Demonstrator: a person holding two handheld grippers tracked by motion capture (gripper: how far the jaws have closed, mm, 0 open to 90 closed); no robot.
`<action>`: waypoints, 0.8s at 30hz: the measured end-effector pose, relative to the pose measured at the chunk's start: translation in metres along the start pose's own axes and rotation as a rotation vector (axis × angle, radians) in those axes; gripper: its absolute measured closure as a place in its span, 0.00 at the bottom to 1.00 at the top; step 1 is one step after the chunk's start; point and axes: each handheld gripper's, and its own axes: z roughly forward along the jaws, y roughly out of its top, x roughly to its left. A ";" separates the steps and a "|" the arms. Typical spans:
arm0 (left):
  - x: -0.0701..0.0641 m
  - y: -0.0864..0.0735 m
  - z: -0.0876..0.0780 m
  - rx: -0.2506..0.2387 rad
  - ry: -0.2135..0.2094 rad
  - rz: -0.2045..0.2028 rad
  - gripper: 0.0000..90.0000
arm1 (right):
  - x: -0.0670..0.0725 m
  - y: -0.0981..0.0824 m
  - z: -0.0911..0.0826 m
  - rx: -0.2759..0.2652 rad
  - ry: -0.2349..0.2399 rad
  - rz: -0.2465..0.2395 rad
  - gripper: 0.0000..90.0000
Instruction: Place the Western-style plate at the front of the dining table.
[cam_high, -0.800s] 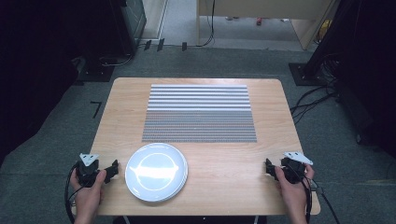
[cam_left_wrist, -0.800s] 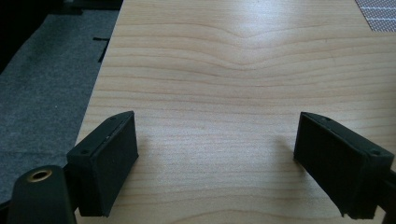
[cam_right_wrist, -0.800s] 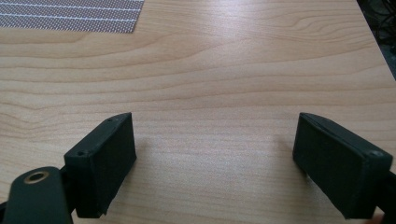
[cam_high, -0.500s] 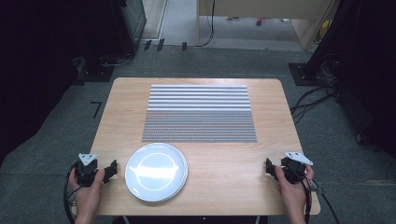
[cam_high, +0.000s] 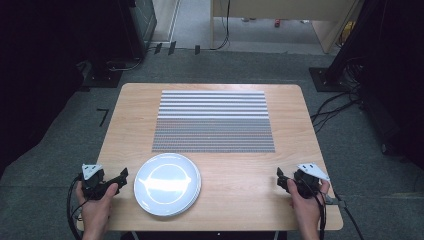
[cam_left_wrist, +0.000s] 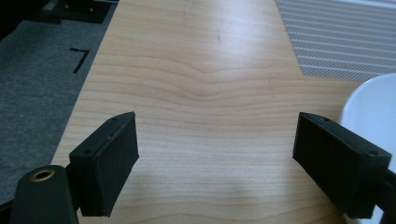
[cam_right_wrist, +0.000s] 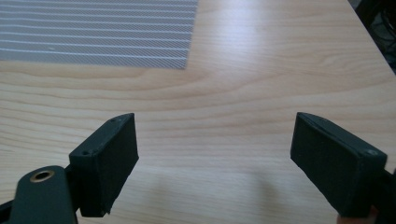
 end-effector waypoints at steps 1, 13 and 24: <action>-0.001 0.000 -0.001 -0.007 -0.005 -0.003 0.16 | 0.004 0.001 -0.001 -0.007 0.008 -0.005 0.16; -0.007 0.002 -0.009 -0.009 -0.132 -0.032 0.60 | 0.071 0.013 -0.010 -0.076 0.118 -0.093 0.22; -0.007 0.000 -0.007 0.028 -0.261 -0.030 0.78 | 0.136 0.020 -0.008 -0.089 0.242 -0.139 0.40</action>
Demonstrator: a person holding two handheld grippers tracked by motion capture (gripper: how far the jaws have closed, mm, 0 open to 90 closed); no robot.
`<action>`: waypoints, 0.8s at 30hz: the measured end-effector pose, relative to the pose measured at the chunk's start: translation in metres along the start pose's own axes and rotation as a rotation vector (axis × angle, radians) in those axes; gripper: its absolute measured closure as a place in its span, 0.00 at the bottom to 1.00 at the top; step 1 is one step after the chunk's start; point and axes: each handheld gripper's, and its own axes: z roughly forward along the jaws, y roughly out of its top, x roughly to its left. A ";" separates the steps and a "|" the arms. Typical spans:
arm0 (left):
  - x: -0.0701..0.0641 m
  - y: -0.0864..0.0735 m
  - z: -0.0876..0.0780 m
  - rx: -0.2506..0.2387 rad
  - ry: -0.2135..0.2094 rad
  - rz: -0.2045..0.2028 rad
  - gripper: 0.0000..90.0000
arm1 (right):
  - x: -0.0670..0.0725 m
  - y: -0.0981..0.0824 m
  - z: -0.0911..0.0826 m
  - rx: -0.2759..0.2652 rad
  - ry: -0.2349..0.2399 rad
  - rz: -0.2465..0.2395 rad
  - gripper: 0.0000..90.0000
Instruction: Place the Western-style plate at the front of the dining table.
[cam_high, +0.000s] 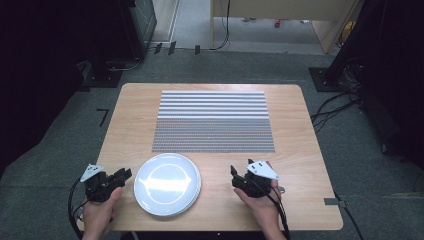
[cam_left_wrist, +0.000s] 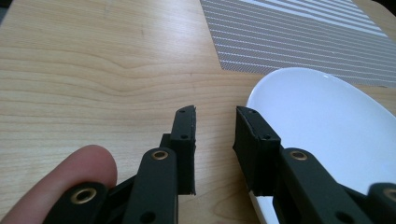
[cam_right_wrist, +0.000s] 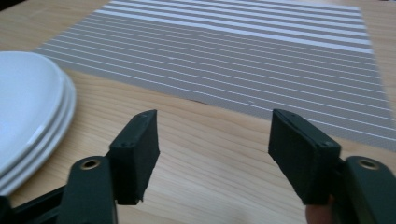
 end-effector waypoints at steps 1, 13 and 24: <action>0.000 0.000 0.000 0.003 -0.008 0.001 0.78 | 0.005 0.001 0.003 -0.001 0.019 0.002 0.42; -0.002 -0.001 0.002 0.028 -0.035 0.012 0.86 | 0.052 0.010 0.027 0.039 0.200 0.028 0.67; -0.004 -0.003 0.007 0.060 -0.046 0.021 0.85 | 0.062 0.001 0.041 0.093 0.330 0.043 0.84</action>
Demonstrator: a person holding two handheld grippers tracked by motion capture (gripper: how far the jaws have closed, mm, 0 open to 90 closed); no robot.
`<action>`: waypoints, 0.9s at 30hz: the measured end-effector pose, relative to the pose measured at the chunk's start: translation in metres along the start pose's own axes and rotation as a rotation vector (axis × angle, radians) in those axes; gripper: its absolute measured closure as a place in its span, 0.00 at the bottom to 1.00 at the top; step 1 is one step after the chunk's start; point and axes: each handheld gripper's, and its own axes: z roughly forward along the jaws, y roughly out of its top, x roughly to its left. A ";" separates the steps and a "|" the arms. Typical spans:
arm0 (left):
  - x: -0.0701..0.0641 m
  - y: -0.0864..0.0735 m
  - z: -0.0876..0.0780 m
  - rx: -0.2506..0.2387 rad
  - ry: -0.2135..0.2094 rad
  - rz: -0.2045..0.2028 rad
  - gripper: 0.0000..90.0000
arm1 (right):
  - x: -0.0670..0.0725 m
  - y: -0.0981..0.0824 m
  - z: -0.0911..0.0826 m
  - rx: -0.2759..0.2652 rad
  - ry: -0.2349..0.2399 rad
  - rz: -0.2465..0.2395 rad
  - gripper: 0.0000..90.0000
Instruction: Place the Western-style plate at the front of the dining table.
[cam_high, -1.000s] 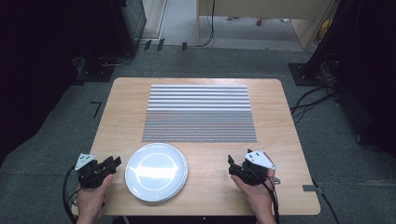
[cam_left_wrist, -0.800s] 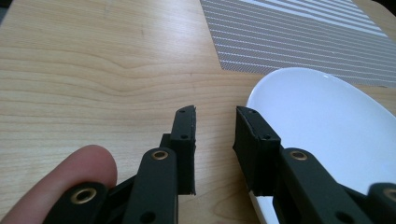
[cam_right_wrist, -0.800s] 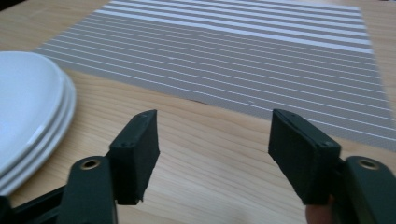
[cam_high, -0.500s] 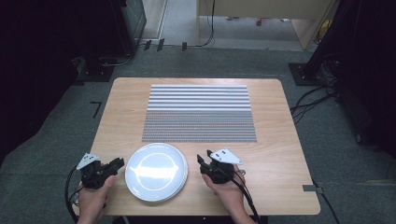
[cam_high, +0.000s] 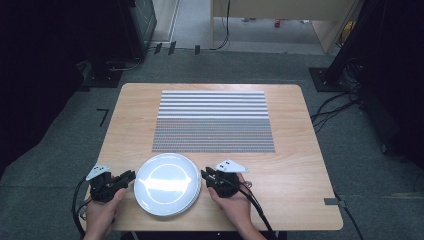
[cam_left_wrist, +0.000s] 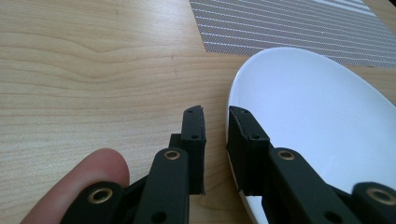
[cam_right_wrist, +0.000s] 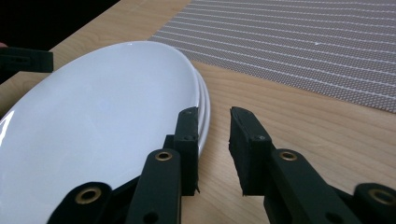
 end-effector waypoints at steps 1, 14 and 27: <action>0.000 0.000 0.000 0.003 0.001 0.000 0.85 | 0.000 -0.001 0.000 0.000 0.007 0.007 0.86; 0.000 0.001 0.001 0.017 -0.017 -0.005 0.86 | 0.001 -0.008 0.003 0.041 0.072 0.091 0.96; -0.004 0.000 0.004 0.022 -0.038 -0.007 0.87 | -0.001 -0.011 0.005 0.057 0.104 0.152 0.91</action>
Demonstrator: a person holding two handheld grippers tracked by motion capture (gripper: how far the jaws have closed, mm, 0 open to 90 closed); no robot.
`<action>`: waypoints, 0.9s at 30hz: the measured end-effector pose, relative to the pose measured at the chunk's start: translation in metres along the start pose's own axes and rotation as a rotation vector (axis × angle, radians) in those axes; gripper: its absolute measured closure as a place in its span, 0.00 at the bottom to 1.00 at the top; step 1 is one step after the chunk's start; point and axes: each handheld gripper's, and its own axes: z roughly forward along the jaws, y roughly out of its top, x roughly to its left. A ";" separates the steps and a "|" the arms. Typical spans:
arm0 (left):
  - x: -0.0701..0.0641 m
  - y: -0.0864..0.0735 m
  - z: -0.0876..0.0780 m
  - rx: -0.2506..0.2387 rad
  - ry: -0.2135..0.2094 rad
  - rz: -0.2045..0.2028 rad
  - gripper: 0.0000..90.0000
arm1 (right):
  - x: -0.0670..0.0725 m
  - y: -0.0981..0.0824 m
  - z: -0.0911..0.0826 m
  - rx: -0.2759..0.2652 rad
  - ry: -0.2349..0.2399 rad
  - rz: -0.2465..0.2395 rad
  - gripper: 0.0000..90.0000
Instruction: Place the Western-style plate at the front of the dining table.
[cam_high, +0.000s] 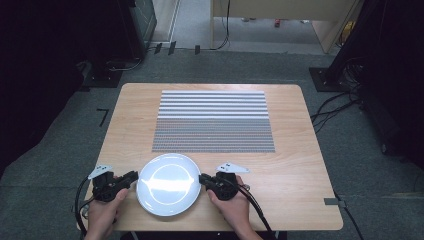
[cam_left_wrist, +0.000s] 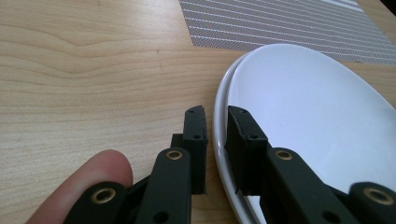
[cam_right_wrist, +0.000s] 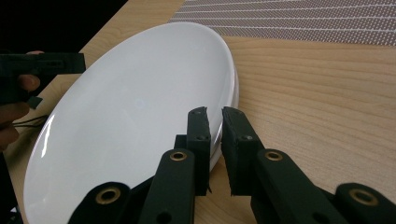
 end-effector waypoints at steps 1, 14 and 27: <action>-0.001 0.000 0.000 0.000 0.000 0.001 0.87 | 0.000 0.000 0.000 0.001 0.000 0.005 0.91; -0.003 -0.001 0.002 -0.005 0.003 0.010 0.87 | -0.008 0.002 -0.002 -0.001 0.023 0.097 0.95; -0.005 -0.001 0.003 -0.009 0.012 0.016 0.87 | -0.019 0.003 -0.002 0.020 0.087 0.256 0.96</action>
